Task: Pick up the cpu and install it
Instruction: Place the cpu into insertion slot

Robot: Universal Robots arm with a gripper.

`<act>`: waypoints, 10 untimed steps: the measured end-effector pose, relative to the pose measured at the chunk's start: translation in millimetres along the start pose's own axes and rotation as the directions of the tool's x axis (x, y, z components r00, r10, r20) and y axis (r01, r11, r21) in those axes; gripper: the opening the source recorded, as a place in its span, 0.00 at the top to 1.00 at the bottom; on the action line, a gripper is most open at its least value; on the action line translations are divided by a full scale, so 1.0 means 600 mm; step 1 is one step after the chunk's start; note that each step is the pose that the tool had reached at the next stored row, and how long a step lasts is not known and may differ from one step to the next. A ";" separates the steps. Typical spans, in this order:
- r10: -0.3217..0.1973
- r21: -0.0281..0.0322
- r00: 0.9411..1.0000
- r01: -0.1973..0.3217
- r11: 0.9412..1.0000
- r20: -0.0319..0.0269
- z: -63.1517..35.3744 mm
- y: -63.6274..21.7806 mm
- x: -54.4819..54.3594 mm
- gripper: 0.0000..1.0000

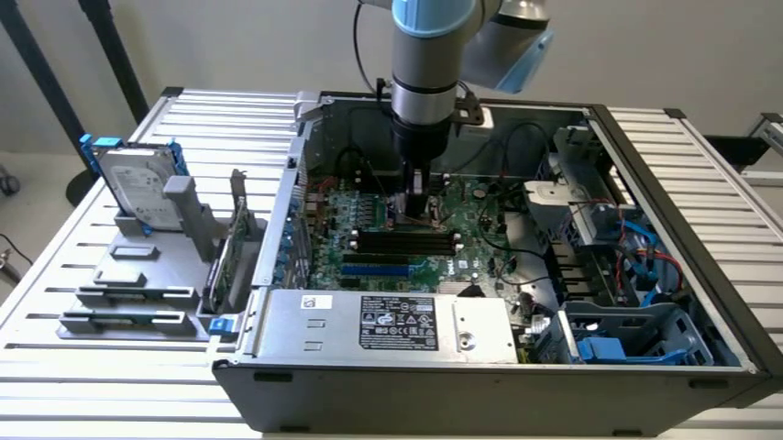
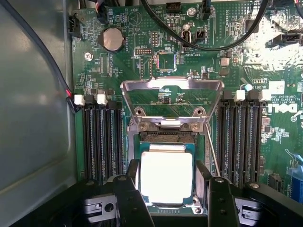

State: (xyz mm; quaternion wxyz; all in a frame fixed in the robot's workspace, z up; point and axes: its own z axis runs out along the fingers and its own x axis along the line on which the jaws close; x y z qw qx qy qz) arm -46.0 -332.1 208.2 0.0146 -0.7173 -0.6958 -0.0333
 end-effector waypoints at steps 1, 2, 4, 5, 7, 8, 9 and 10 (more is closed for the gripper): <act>0.000 -0.001 1.000 0.000 1.000 0.001 0.002 0.000 0.001 0.45; 0.000 -0.001 1.000 0.000 1.000 0.002 0.004 0.000 0.001 0.45; 0.000 -0.001 1.000 0.000 1.000 0.005 0.006 0.000 0.001 0.45; 0.000 -0.002 1.000 0.000 1.000 0.006 0.006 0.000 0.001 0.45; 0.000 -0.002 1.000 0.000 1.000 0.007 0.008 0.000 0.001 0.45; 0.000 -0.002 1.000 0.000 1.000 0.007 0.008 0.001 0.001 0.45; 0.000 -0.002 1.000 0.000 1.000 0.007 0.008 0.001 0.001 0.45; 0.000 -0.002 1.000 0.000 1.000 0.007 0.008 0.001 0.001 0.45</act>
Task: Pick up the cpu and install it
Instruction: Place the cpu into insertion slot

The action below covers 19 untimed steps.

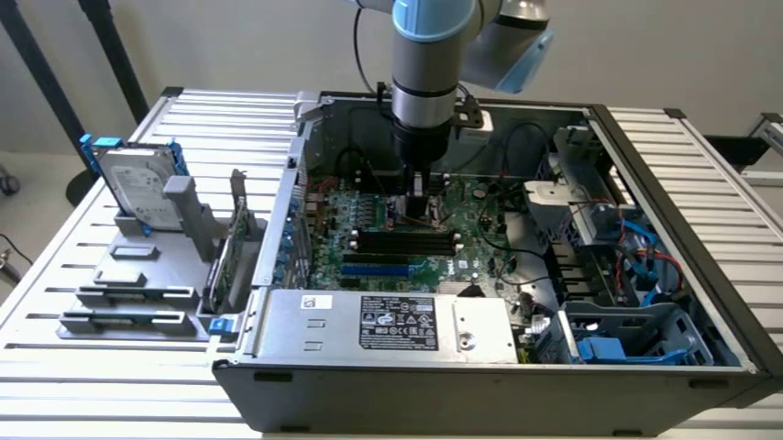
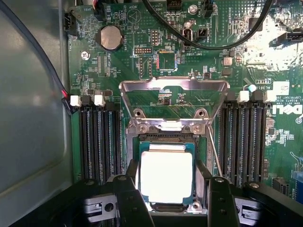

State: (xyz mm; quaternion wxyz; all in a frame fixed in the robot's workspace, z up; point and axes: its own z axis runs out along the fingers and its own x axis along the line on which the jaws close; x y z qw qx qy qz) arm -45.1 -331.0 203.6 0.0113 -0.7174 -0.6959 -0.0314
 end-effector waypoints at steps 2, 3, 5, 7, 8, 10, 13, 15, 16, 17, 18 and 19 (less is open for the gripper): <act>0.000 0.000 1.000 0.000 1.000 0.001 0.001 0.001 0.000 0.45; 0.000 0.000 1.000 0.000 1.000 0.001 0.001 0.001 0.000 0.45; 0.000 0.000 1.000 0.000 1.000 0.002 0.001 0.001 0.000 0.45; 0.000 0.000 1.000 0.000 1.000 0.004 0.001 0.001 0.000 0.45; 0.000 0.000 1.000 0.000 1.000 0.005 0.001 0.001 0.000 0.45; 0.000 0.000 1.000 0.000 1.000 0.006 0.002 0.001 0.000 0.45; 0.000 0.000 1.000 0.000 1.000 0.009 0.002 0.001 0.000 0.45; 0.000 0.000 1.000 0.000 1.000 0.010 0.002 0.001 0.000 0.45; 0.000 -0.001 1.000 0.000 1.000 0.010 0.002 0.001 0.000 0.45; 0.000 -0.001 1.000 0.000 1.000 0.011 0.003 0.001 0.000 0.45; 0.000 0.000 1.000 0.000 1.000 0.011 0.003 0.001 0.000 0.45; 0.000 0.000 1.000 0.000 1.000 0.011 0.003 0.001 0.000 0.45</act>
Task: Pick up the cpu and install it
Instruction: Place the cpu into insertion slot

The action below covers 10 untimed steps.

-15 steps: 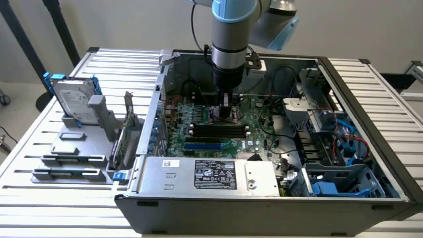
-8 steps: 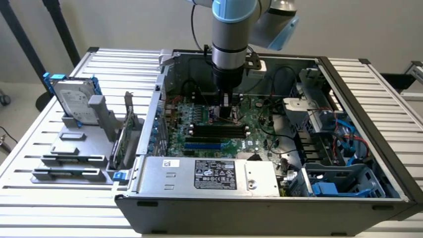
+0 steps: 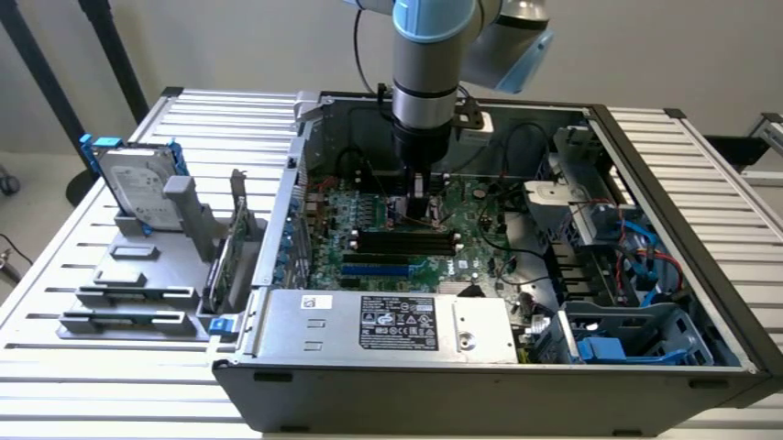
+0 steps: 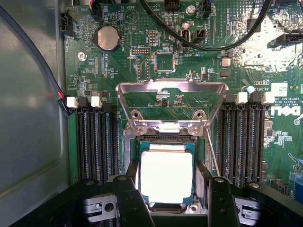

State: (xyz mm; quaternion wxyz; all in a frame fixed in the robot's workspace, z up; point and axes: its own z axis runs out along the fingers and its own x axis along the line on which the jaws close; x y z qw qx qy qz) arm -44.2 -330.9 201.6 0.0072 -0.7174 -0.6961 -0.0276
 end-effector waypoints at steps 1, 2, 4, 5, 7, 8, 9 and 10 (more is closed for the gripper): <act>0.000 0.000 1.000 0.000 1.000 0.000 0.000 0.000 0.000 0.45; 0.000 0.000 1.000 0.000 1.000 0.000 0.001 0.000 0.000 0.45; 0.000 0.000 1.000 0.000 1.000 0.000 0.001 0.000 0.000 0.45; 0.000 0.000 1.000 0.000 1.000 0.000 0.001 0.000 0.000 0.45; 0.000 0.000 1.000 0.000 1.000 0.000 0.001 0.000 0.000 0.45; 0.000 0.000 1.000 0.000 1.000 0.000 0.001 0.000 0.000 0.45; 0.000 0.000 1.000 0.000 1.000 0.000 0.001 0.000 0.000 0.45; 0.000 0.000 1.000 0.000 1.000 0.000 0.001 0.000 0.000 0.45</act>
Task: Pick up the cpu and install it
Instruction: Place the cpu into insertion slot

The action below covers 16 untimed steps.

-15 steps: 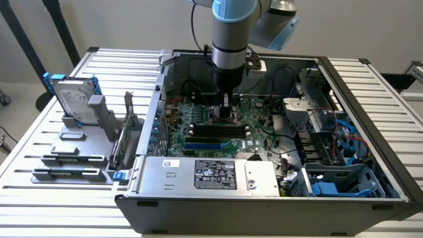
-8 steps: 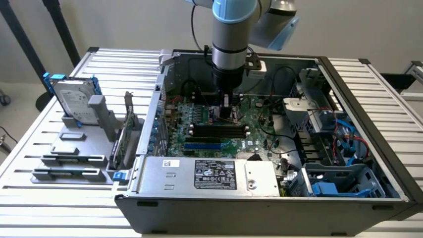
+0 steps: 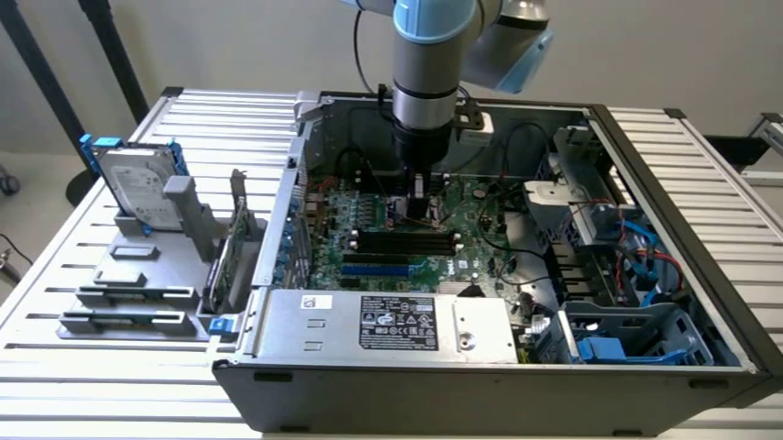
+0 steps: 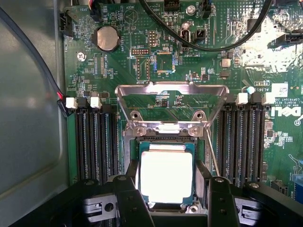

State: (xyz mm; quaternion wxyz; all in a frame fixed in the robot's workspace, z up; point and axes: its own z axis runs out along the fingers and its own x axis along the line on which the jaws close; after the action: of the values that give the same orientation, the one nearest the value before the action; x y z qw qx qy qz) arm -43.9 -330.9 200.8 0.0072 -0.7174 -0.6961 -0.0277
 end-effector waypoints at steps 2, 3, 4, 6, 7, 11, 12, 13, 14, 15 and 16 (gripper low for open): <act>0.000 0.000 1.000 0.000 1.000 0.000 0.000 0.000 0.000 0.45; 0.000 0.000 1.000 0.000 1.000 0.000 0.001 0.000 0.000 0.45; 0.000 0.000 1.000 0.000 1.000 0.000 0.001 0.000 0.000 0.45; 0.000 0.000 1.000 0.000 1.000 0.000 0.001 0.000 0.000 0.45; 0.000 0.000 1.000 0.000 1.000 0.000 0.001 -0.001 0.000 0.45; -0.003 0.000 1.000 0.003 1.000 0.000 0.003 -0.001 0.000 0.45; -0.004 0.000 1.000 0.004 1.000 0.000 0.003 -0.001 0.000 0.45; -0.004 0.000 1.000 0.004 1.000 0.000 0.003 -0.001 0.000 0.45; -0.004 0.000 1.000 0.004 1.000 0.000 0.003 -0.001 0.000 0.45; -0.005 0.000 1.000 0.005 1.000 0.000 0.003 -0.001 0.000 0.45; -0.005 0.000 1.000 0.005 1.000 0.000 0.003 -0.001 0.000 0.45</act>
State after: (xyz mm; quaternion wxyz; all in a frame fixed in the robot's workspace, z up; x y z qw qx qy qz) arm -44.6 -330.9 199.0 0.0071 -0.7157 -0.6979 -0.0278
